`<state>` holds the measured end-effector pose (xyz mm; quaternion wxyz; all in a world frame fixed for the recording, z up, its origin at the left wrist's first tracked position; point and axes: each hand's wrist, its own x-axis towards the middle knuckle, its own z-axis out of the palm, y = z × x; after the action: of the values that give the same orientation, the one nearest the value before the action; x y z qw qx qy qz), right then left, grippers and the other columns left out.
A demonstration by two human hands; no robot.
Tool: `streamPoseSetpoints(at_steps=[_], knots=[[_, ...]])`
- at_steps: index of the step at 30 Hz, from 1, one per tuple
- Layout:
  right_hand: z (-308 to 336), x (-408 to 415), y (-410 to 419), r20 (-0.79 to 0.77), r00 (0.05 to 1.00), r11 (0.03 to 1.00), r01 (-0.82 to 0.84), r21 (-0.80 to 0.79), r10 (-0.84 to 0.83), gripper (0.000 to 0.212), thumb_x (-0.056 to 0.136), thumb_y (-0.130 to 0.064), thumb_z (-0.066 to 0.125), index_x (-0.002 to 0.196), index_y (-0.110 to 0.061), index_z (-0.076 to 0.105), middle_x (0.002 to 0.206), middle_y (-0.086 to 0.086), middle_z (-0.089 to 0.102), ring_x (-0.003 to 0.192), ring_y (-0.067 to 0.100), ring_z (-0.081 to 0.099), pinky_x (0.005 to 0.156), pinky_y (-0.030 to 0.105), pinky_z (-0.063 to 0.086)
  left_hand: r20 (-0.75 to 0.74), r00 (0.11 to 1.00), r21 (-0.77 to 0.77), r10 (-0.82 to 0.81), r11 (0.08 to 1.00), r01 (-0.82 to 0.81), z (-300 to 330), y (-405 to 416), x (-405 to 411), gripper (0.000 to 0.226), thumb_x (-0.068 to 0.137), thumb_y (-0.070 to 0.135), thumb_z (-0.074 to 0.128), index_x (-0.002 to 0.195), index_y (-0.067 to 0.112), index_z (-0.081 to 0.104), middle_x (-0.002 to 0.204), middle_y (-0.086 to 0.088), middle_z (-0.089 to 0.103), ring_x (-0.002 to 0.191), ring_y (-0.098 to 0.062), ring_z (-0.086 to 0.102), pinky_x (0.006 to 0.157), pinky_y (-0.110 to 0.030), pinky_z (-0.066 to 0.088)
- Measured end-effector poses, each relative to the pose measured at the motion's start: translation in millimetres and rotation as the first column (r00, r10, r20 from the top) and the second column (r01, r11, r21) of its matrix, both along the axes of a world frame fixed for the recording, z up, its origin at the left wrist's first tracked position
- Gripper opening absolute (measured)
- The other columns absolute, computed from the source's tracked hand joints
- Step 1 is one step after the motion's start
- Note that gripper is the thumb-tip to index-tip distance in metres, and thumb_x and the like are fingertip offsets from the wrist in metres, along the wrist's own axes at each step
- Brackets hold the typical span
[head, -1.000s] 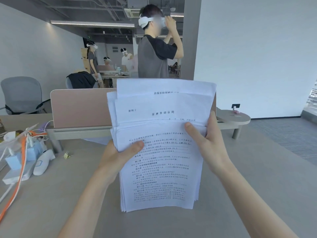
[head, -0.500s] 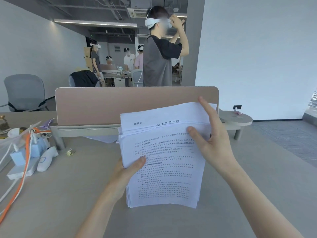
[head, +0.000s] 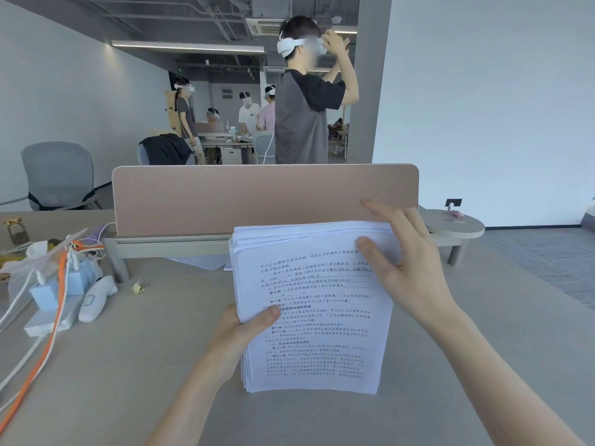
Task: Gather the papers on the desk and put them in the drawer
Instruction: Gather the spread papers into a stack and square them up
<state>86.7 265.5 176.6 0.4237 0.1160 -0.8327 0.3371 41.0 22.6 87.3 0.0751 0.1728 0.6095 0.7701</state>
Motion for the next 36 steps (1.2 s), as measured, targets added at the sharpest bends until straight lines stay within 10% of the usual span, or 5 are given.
streamPoseSetpoints(at_steps=[7,10,13,19,36], knots=[[-6.2,-4.4,5.7,-0.015,1.000,0.999,-0.020,0.037,0.020,0.044,0.092,-0.019,0.067,0.133,-0.034,0.062,0.127,0.004,0.056,0.115,-0.002,0.052,0.092,0.001,0.034,-0.006,1.000,-0.017,0.007,1.000,-0.007,-2.9,1.8,-6.9,0.028,0.071,0.023,0.079,0.099,0.031,0.081,0.111,0.000,0.078,0.103,-0.019,0.074,0.078,-0.028,0.060],[-16.7,-1.7,4.6,0.120,0.973,0.921,-0.144,-0.361,0.199,0.070,0.091,-0.020,0.072,0.145,-0.046,0.038,0.125,-0.007,0.061,0.116,0.004,0.062,0.094,0.021,0.048,0.009,1.000,0.000,0.005,1.000,-0.005,-7.2,2.4,-8.5,0.037,0.065,0.032,0.087,0.101,0.030,0.080,0.113,0.000,0.078,0.104,-0.019,0.074,0.079,-0.028,0.060],[-48.6,1.4,3.9,0.207,0.895,0.711,-0.155,-0.686,0.394,0.046,0.092,-0.020,0.070,0.133,-0.029,0.052,0.113,-0.009,0.074,0.102,0.014,0.073,0.078,0.027,0.058,0.013,1.000,-0.007,0.007,1.000,-0.007,-16.2,1.6,-10.4,0.061,0.047,0.055,0.092,0.103,0.033,0.080,0.114,0.001,0.077,0.106,-0.017,0.073,0.084,-0.031,0.058],[-107.1,-4.2,-8.6,0.283,0.838,0.649,-0.106,-0.753,0.466,0.035,0.092,-0.025,0.070,0.125,-0.024,0.059,0.120,-0.004,0.075,0.111,0.019,0.072,0.095,0.050,0.057,0.069,0.991,-0.137,0.116,0.985,-0.106,-35.2,10.7,-11.0,0.034,0.066,0.037,0.087,0.099,0.034,0.079,0.108,0.005,0.079,0.104,-0.016,0.074,0.090,-0.038,0.056],[-131.4,-27.7,-15.4,0.311,0.898,0.727,-0.015,-0.686,0.312,0.009,0.099,-0.024,0.058,0.105,-0.021,0.052,0.092,-0.029,0.068,0.089,-0.006,0.066,0.086,0.037,0.054,0.044,0.973,-0.095,0.228,0.970,-0.224,-44.5,22.3,-12.7,0.018,0.083,0.022,0.078,0.095,0.034,0.074,0.094,0.017,0.080,0.091,-0.003,0.075,0.070,-0.017,0.058]])
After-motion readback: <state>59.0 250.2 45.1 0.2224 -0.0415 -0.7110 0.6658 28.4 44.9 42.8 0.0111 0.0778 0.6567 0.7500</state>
